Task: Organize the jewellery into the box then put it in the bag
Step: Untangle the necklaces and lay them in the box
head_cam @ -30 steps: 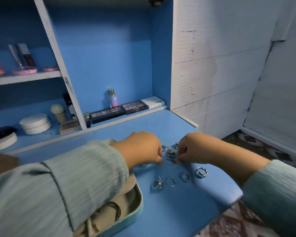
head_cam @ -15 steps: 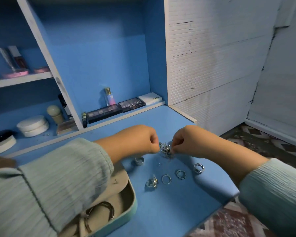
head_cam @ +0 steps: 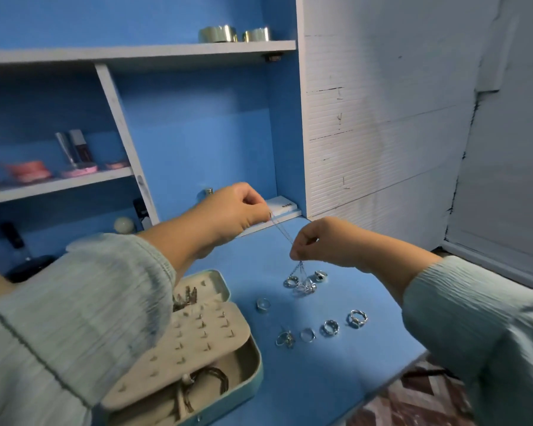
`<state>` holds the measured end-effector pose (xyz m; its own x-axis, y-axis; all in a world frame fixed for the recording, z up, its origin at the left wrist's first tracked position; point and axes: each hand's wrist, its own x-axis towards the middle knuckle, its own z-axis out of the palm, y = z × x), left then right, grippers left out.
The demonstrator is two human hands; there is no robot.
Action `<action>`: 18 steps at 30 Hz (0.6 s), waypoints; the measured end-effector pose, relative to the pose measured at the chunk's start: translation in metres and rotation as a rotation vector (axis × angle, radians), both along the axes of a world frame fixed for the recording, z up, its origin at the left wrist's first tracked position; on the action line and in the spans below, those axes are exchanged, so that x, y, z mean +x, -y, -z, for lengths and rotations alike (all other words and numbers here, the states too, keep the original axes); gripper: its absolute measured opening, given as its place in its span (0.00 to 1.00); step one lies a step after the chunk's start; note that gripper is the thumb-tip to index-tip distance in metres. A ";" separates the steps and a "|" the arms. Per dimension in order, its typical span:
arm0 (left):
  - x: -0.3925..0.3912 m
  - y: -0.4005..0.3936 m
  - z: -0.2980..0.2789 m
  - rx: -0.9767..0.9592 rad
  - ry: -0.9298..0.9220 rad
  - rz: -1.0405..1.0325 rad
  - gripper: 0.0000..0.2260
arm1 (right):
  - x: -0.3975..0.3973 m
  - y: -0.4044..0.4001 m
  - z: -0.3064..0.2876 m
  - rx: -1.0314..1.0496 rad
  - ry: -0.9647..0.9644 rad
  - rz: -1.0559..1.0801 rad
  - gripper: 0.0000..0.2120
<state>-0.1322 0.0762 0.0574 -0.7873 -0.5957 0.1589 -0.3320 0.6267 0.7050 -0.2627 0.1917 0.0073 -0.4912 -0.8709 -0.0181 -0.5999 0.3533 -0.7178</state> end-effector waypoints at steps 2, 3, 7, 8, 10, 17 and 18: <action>0.004 0.002 -0.004 0.145 -0.122 -0.005 0.05 | 0.003 0.000 -0.003 -0.021 0.005 0.000 0.05; 0.007 0.001 -0.006 0.220 -0.186 -0.003 0.06 | 0.005 0.001 -0.005 -0.030 0.005 0.000 0.04; 0.013 -0.005 -0.015 0.449 -0.365 -0.024 0.08 | 0.015 0.003 -0.012 -0.097 0.031 0.032 0.05; 0.014 -0.007 -0.016 0.507 -0.406 -0.025 0.09 | 0.017 0.003 -0.014 -0.120 0.042 0.040 0.05; 0.016 -0.011 -0.021 0.623 -0.477 -0.023 0.09 | 0.022 0.003 -0.019 -0.142 0.050 0.046 0.05; 0.023 -0.023 -0.037 0.717 -0.570 -0.053 0.11 | 0.034 -0.007 -0.037 -0.181 0.099 0.050 0.03; 0.025 -0.025 -0.041 0.707 -0.571 -0.045 0.11 | 0.035 -0.009 -0.039 -0.190 0.109 0.043 0.03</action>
<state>-0.1076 0.1012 0.0983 -0.6743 -0.7312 0.1037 0.1722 -0.0191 0.9849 -0.2273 0.2003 0.0468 -0.5321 -0.8420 0.0888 -0.5021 0.2293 -0.8338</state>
